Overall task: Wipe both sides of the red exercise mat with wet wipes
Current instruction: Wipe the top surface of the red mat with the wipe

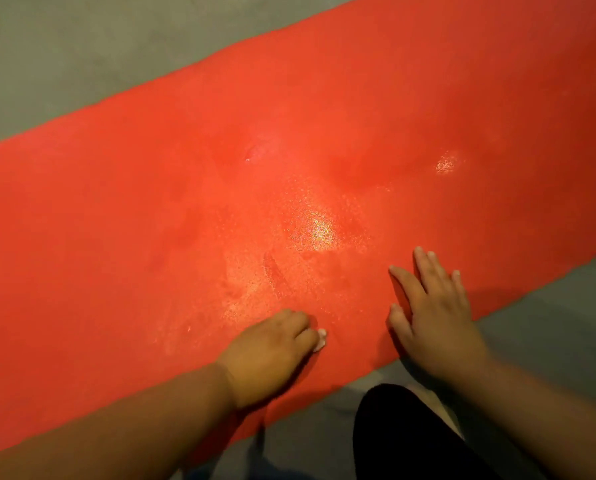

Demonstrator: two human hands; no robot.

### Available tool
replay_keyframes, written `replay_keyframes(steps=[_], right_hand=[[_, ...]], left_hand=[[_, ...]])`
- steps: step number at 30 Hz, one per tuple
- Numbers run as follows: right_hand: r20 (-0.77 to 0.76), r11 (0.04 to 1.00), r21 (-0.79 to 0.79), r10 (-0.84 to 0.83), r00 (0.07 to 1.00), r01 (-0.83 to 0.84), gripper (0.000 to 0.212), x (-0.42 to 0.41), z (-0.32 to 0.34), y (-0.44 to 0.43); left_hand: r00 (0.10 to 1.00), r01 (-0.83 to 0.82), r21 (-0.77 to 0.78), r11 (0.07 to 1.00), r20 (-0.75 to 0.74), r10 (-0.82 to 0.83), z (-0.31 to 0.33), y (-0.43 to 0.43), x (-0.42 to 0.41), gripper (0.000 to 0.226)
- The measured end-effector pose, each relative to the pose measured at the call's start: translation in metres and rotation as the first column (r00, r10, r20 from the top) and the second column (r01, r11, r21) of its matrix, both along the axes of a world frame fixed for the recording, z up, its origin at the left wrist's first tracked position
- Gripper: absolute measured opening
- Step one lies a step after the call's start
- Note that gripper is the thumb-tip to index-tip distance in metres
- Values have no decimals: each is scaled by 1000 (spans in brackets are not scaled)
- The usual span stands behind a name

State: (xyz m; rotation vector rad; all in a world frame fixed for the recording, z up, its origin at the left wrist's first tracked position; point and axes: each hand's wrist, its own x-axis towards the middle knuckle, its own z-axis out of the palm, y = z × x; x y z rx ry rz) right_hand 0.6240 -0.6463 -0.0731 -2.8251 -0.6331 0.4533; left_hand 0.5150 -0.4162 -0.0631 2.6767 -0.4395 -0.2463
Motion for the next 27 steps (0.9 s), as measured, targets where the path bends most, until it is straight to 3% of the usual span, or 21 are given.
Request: replay_keyframes(steps=[2, 3, 4, 6, 8, 10, 13, 15, 17, 19, 21, 24, 27], right_hand=[[19, 1000, -1, -4, 1000, 4, 60, -1, -1, 0], [24, 1000, -2, 6, 1000, -6, 60, -2, -2, -1], [21, 1000, -6, 22, 1000, -21, 60, -2, -3, -3], [20, 998, -17, 53, 998, -52, 62, -1, -5, -10], [14, 996, -36, 78, 997, -77, 63, 2, -5, -15], [2, 994, -58, 90, 996, -90, 64, 2, -5, -15], [0, 992, -79, 98, 995, -98, 66, 1, -5, -12], [-20, 989, -92, 118, 993, -120, 69, 3, -3, -13], [-45, 982, -118, 145, 988, -150, 71, 7, -1, -17], [-53, 976, -130, 170, 984, -175, 70, 9, 1, -22], [-57, 979, -113, 164, 985, -169, 68, 10, 1, -25], [-61, 986, -80, 145, 988, -150, 65, 12, 0, -26], [-32, 993, -52, 107, 994, -109, 63, 8, -3, -25]], left_hand=[[990, 107, 64, 992, 83, -112, -4, 22, 27, 37], [992, 26, 91, 995, 120, -37, -5, 32, 46, 33], [982, -147, 99, 984, 137, 133, -7, 42, 67, 28], [865, -498, 81, 863, 109, 489, -12, 57, 99, 22], [751, -660, 29, 751, 51, 658, -16, 40, 100, 20], [780, -626, 0, 780, 14, 626, -14, 6, 72, 20], [930, -364, -93, 927, 22, 367, -7, -35, 20, 25], [978, -180, -55, 982, 95, 185, -10, -23, 23, 23], [962, -241, 41, 970, 143, 233, -15, 4, 52, 14], [854, -516, 115, 849, 145, 500, -14, 40, 93, 14], [753, -657, 111, 745, 128, 645, -13, 57, 114, 20], [817, -576, 103, 811, 118, 565, -6, 19, 79, 21], [974, -225, 14, 974, 24, 224, 8, -26, 10, 11]])
